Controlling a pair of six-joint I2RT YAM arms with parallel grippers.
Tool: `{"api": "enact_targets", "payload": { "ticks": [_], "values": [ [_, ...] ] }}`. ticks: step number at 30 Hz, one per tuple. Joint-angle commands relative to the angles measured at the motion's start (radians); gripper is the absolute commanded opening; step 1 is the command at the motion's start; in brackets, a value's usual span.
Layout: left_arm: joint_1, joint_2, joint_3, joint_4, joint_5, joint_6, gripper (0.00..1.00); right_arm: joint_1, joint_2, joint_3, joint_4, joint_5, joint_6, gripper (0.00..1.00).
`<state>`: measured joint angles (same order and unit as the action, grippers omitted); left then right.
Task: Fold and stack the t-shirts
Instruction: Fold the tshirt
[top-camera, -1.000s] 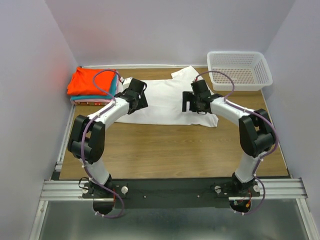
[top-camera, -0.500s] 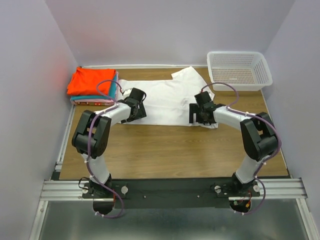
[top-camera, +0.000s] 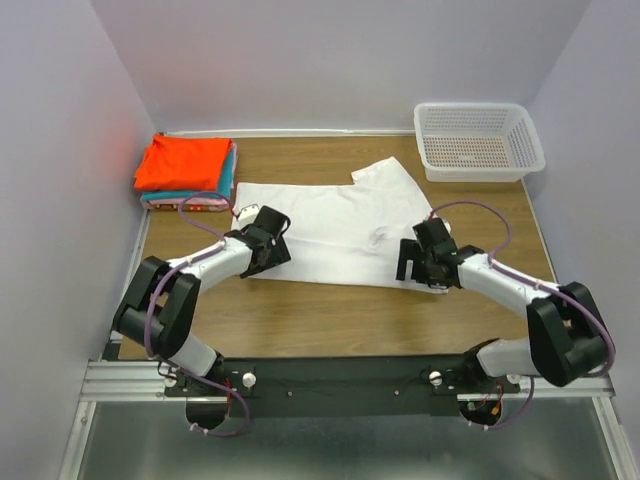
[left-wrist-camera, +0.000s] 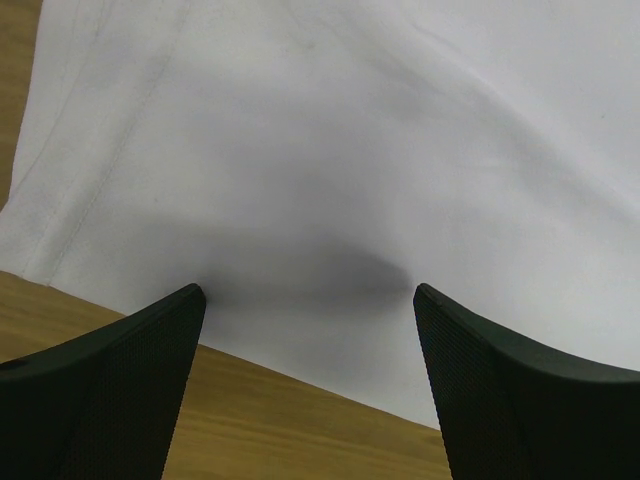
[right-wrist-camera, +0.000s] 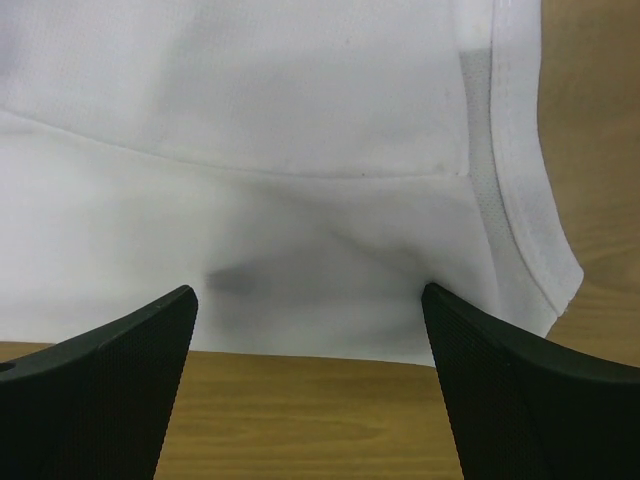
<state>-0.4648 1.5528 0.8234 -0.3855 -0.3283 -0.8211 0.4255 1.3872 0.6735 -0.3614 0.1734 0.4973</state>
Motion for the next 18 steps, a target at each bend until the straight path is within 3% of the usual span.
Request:
{"api": "enact_targets", "payload": {
  "ticks": [1,10,12,18],
  "values": [
    [-0.061,-0.028,-0.084,-0.159,0.098,-0.168,0.93,-0.004,-0.123,-0.106,-0.119,-0.103,0.122,1.0],
    [-0.15,-0.14,-0.162,-0.274,0.118,-0.317,0.95,-0.005,-0.356,-0.196,-0.211,-0.127,0.3,1.0],
    [-0.169,-0.169,-0.164,-0.294,0.121,-0.335,0.95,-0.004,-0.393,-0.19,-0.212,-0.159,0.302,1.0],
    [-0.187,-0.311,-0.096,-0.392,0.043,-0.385,0.95,-0.004,-0.47,-0.095,-0.298,-0.058,0.284,1.0]
  ]
}}
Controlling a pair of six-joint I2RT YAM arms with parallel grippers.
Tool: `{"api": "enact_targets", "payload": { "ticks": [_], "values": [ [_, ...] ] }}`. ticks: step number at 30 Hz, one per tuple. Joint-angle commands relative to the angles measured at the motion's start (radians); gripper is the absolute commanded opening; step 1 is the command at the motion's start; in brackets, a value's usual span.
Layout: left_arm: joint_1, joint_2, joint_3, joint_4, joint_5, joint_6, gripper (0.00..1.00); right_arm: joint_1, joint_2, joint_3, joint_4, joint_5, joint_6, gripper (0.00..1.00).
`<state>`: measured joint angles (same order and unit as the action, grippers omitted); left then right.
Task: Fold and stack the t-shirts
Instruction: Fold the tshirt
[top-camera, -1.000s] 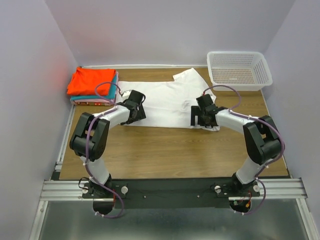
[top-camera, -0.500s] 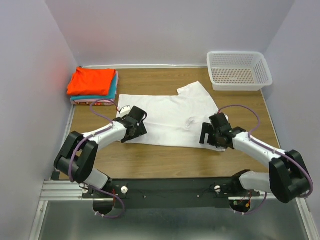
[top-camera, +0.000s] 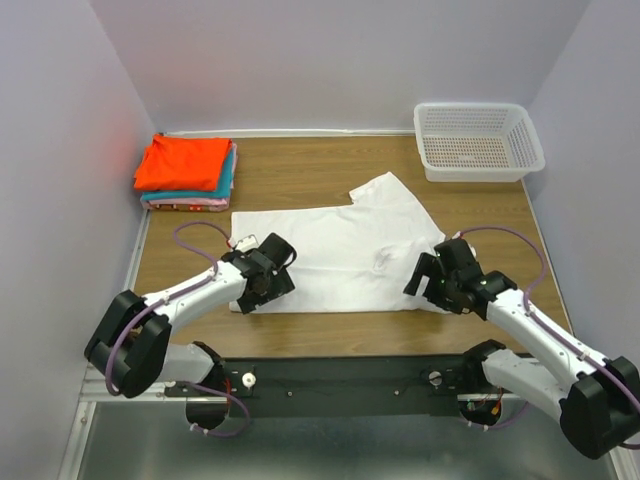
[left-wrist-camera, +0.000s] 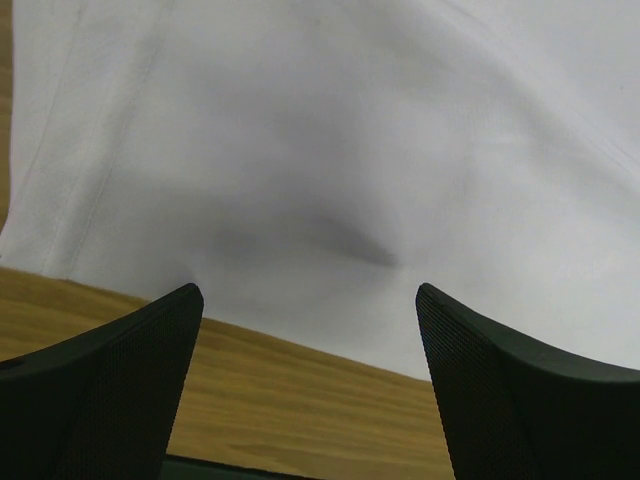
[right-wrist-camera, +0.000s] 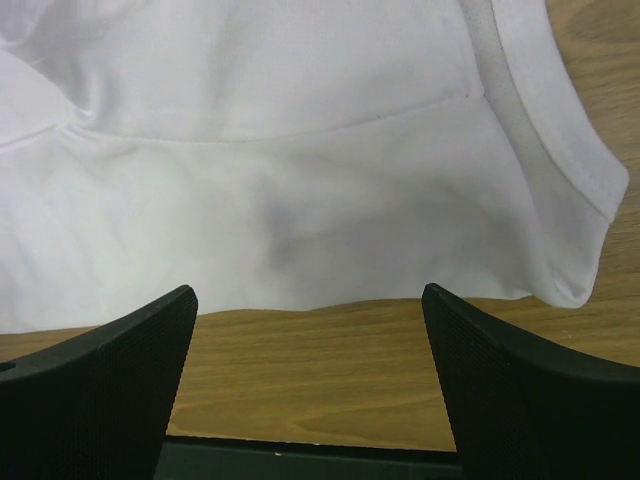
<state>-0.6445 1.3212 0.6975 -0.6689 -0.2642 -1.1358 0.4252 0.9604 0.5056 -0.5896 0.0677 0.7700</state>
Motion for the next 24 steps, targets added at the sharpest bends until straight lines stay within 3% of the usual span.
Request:
{"api": "enact_targets", "payload": {
  "ticks": [1,6,10,18,20,24],
  "values": [
    [-0.007,-0.091,0.043,-0.13,-0.045,-0.073,0.98,-0.003,-0.057,0.086,-0.072,0.064,0.0,1.0],
    [0.074,-0.085,0.167,-0.121,-0.187,0.016,0.98,-0.005,-0.063,0.151,-0.067,0.158,-0.075,1.0],
    [0.245,-0.016,0.262,0.008,-0.222,0.151,0.98,-0.003,-0.003,0.191,-0.041,0.138,-0.118,1.0],
    [0.413,0.317,0.516,0.098,-0.242,0.28,0.98,-0.003,0.083,0.215,0.028,0.112,-0.17,1.0],
    [0.437,0.377,0.584,0.103,-0.234,0.303,0.95,-0.003,0.095,0.22,0.043,0.098,-0.178,1.0],
    [0.467,0.536,0.66,0.152,-0.215,0.37,0.8,-0.003,0.107,0.22,0.06,0.083,-0.196,1.0]
  ]
}}
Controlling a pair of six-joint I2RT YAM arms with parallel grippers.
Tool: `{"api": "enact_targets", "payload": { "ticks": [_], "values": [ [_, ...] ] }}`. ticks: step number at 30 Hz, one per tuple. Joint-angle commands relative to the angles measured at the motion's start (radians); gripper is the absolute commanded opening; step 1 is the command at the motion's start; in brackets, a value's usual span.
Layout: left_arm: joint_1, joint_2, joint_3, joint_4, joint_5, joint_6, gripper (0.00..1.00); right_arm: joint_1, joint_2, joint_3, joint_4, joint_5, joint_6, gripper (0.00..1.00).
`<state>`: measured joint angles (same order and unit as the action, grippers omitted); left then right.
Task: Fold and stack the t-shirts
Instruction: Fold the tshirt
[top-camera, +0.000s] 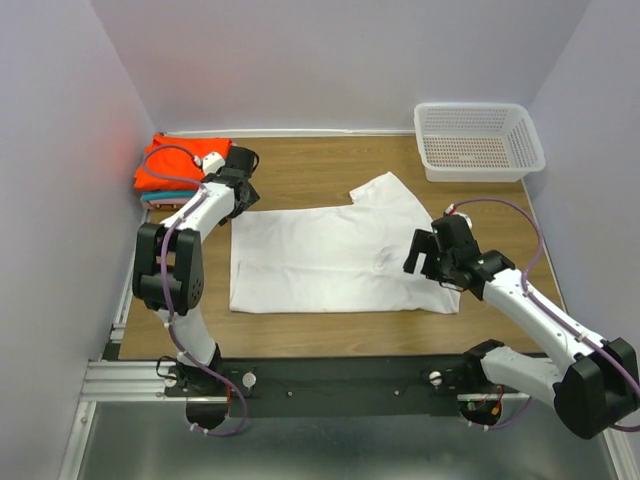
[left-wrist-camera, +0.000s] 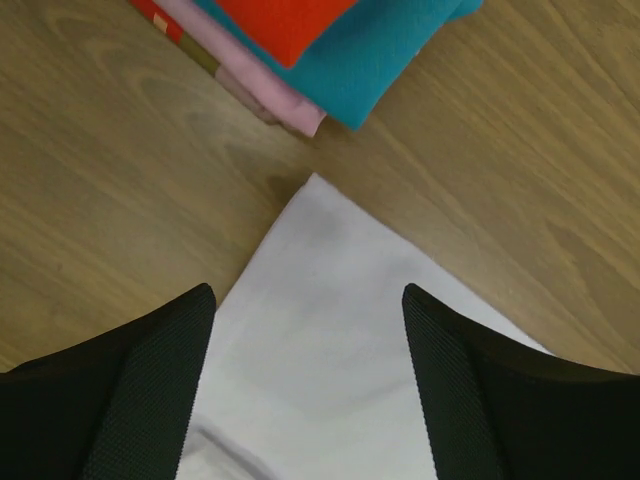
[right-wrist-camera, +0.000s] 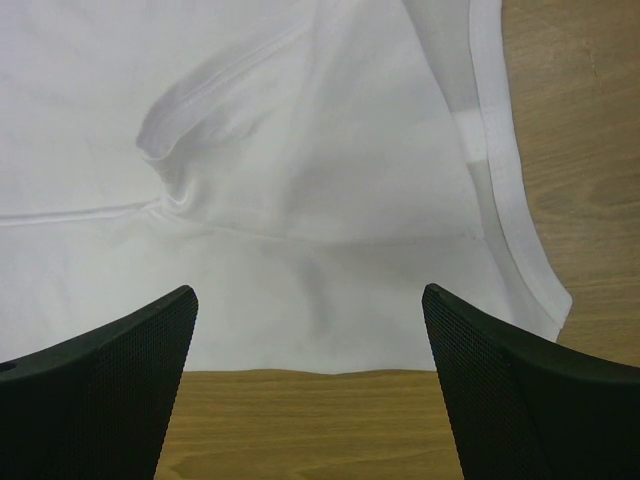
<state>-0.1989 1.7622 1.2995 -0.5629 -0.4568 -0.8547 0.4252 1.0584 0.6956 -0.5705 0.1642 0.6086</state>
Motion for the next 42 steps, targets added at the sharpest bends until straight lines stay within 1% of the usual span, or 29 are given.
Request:
{"api": "enact_targets", "payload": {
  "ticks": [1,2,3,8,11,16,17,18,20,22,23,25,26,29,30,32,33,34,35,36,38,39,40,41,42],
  "values": [
    [0.029,0.121,0.072,0.061,-0.011,0.106,0.79,-0.003,0.011,0.03,0.044,-0.014,-0.036,1.0],
    [0.032,0.169,0.102,0.055,-0.006,0.112,0.73,-0.003,0.014,0.03,0.047,-0.012,-0.036,1.0],
    [0.032,0.187,0.115,0.049,-0.006,0.117,0.71,-0.003,0.015,0.03,0.047,-0.015,-0.04,1.0],
    [0.035,0.25,0.13,0.061,-0.016,0.117,0.66,-0.005,0.025,0.033,0.057,-0.014,-0.053,1.0],
    [0.035,0.272,0.127,0.055,-0.023,0.108,0.66,-0.005,0.028,0.031,0.06,-0.014,-0.056,1.0],
    [0.035,0.309,0.126,0.041,-0.029,0.098,0.55,-0.003,0.023,0.028,0.06,-0.017,-0.058,1.0],
    [0.035,0.309,0.119,0.04,-0.029,0.095,0.5,-0.003,0.022,0.028,0.061,-0.015,-0.058,1.0],
    [0.035,0.307,0.115,0.038,-0.028,0.095,0.33,-0.003,0.022,0.033,0.063,-0.015,-0.058,1.0],
    [0.035,0.309,0.109,0.034,-0.025,0.094,0.19,-0.003,0.029,0.039,0.069,-0.008,-0.055,1.0],
    [0.035,0.307,0.106,0.021,-0.023,0.097,0.17,-0.005,0.041,0.064,0.083,-0.002,-0.055,1.0],
    [0.033,0.303,0.097,0.023,-0.02,0.098,0.11,-0.003,0.066,0.074,0.096,-0.002,-0.056,1.0],
    [0.033,0.295,0.09,0.034,-0.011,0.106,0.07,-0.003,0.1,0.108,0.115,0.001,-0.061,1.0],
    [0.033,0.289,0.083,0.043,0.0,0.112,0.04,-0.005,0.138,0.152,0.13,0.006,-0.056,1.0],
    [0.032,0.278,0.076,0.052,0.01,0.129,0.01,-0.003,0.219,0.234,0.176,-0.003,-0.07,1.0],
    [0.032,0.272,0.073,0.052,0.01,0.132,0.0,-0.003,0.289,0.299,0.188,-0.002,-0.093,1.0],
    [0.032,0.266,0.069,0.054,0.007,0.138,0.0,-0.003,0.371,0.375,0.196,0.029,-0.104,1.0],
    [0.032,0.258,0.066,0.054,0.004,0.138,0.0,-0.003,0.409,0.45,0.199,0.052,-0.113,1.0],
    [0.03,0.255,0.064,0.055,0.006,0.141,0.0,-0.003,0.505,0.502,0.199,0.134,-0.112,1.0],
    [0.03,0.252,0.061,0.055,0.007,0.144,0.0,-0.003,0.555,0.546,0.199,0.164,-0.118,1.0],
    [0.027,0.243,0.06,0.058,0.01,0.149,0.0,-0.005,0.665,0.655,0.199,0.178,-0.163,1.0],
    [0.026,0.229,0.047,0.073,0.013,0.164,0.0,-0.009,0.76,0.754,0.198,0.213,-0.202,1.0],
    [0.023,0.223,0.035,0.081,0.01,0.164,0.0,-0.011,0.849,0.847,0.199,0.215,-0.229,1.0],
    [0.023,0.218,0.035,0.086,0.01,0.164,0.0,-0.011,0.85,0.889,0.199,0.215,-0.24,1.0],
    [0.021,0.214,0.031,0.087,0.015,0.164,0.0,-0.016,0.935,0.939,0.199,0.218,-0.253,1.0],
    [0.021,0.207,0.029,0.089,0.018,0.163,0.0,-0.017,0.977,0.984,0.199,0.227,-0.279,1.0]
  ]
}}
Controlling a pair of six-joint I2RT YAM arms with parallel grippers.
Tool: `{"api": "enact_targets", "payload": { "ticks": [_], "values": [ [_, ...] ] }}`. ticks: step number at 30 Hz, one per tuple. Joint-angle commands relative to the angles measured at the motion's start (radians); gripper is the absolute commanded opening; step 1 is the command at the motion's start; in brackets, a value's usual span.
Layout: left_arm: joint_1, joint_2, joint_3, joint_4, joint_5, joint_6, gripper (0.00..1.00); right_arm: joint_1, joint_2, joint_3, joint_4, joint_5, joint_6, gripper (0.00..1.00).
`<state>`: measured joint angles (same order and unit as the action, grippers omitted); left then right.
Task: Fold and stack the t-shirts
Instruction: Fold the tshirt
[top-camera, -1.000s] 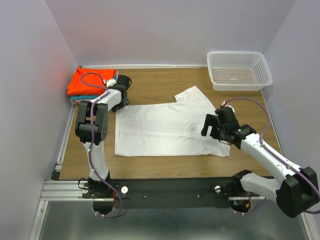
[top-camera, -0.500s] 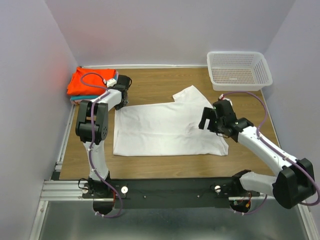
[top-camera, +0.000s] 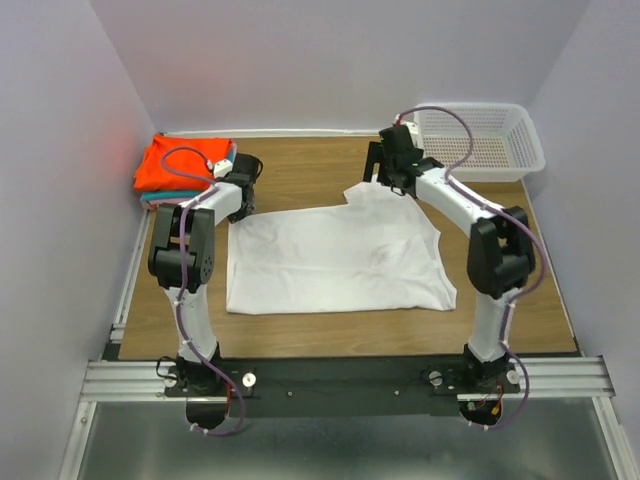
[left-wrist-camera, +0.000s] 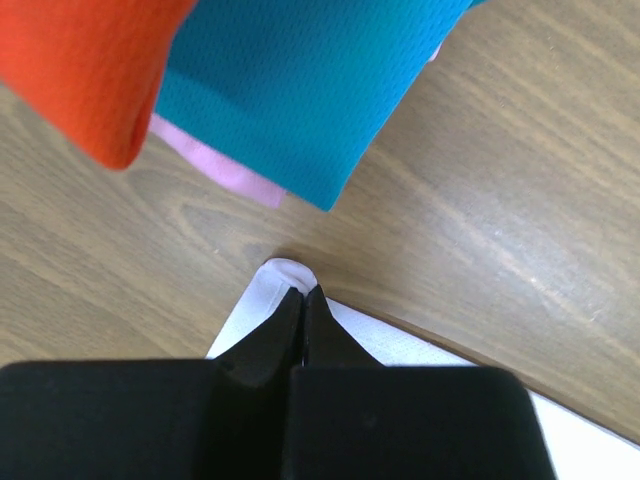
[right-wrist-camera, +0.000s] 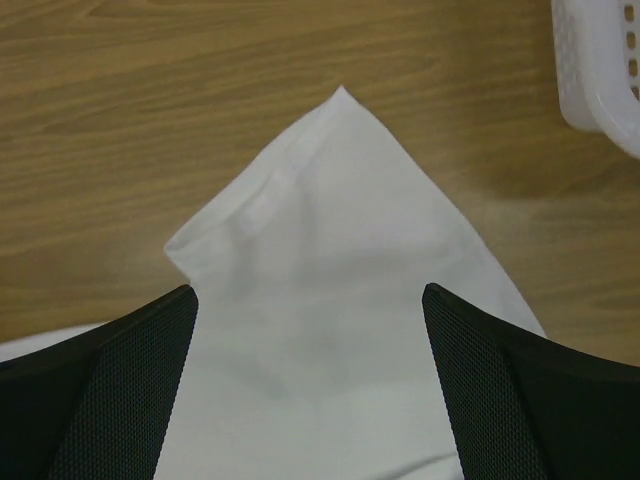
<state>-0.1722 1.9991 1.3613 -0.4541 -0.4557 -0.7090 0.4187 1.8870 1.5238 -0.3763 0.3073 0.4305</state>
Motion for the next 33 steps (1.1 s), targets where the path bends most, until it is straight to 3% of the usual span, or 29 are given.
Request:
{"api": "enact_targets", "payload": {
  "ticks": [1,9,13,19,29,30,33],
  "values": [
    [-0.007,-0.031,-0.034,-0.015,0.022,0.017,0.0,-0.011,0.235,0.252,0.005,0.101,-0.117,0.99],
    [-0.01,-0.04,-0.033,-0.012,0.025,0.023,0.0,-0.049,0.585,0.624,0.004,0.078,-0.225,0.95],
    [-0.01,-0.048,-0.045,-0.009,0.025,0.022,0.0,-0.054,0.652,0.679,0.004,0.093,-0.257,0.91],
    [-0.012,-0.053,-0.053,-0.008,0.025,0.019,0.0,-0.061,0.65,0.616,0.005,0.084,-0.24,0.89],
    [-0.012,-0.053,-0.041,-0.015,0.015,0.025,0.0,-0.064,0.604,0.504,0.005,0.095,-0.22,0.54],
    [-0.012,-0.054,-0.038,-0.015,0.015,0.025,0.0,-0.064,0.597,0.486,0.005,0.098,-0.22,0.41],
    [-0.012,-0.059,-0.034,-0.02,0.017,0.022,0.0,-0.066,0.566,0.46,0.005,0.108,-0.211,0.26]
  ]
}}
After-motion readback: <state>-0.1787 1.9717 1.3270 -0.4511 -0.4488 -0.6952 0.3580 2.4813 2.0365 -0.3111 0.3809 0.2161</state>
